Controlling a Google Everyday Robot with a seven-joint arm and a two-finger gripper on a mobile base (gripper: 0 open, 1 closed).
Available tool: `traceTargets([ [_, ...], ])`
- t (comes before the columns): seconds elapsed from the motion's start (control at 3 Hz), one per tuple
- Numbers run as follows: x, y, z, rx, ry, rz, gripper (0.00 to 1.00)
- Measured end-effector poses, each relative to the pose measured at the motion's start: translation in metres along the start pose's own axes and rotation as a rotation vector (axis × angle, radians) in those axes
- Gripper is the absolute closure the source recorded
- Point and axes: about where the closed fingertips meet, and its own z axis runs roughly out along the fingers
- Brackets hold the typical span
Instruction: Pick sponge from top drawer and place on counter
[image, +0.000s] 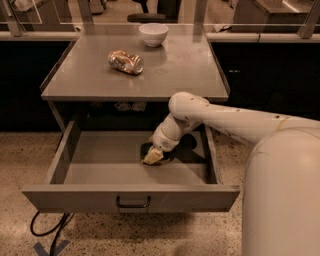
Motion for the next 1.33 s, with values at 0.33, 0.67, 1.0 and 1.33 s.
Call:
traceTargets([
  [0.33, -0.004, 0.001, -0.007, 0.0, 0.0, 0.0, 1.0],
  [0.67, -0.007, 0.001, -0.014, 0.011, 0.01, 0.003, 1.0],
  [1.0, -0.023, 0.003, -0.075, 0.113, 0.101, 0.024, 1.0],
  [1.33, -0.043, 0.004, -0.14, 0.231, 0.177, 0.035, 1.0],
])
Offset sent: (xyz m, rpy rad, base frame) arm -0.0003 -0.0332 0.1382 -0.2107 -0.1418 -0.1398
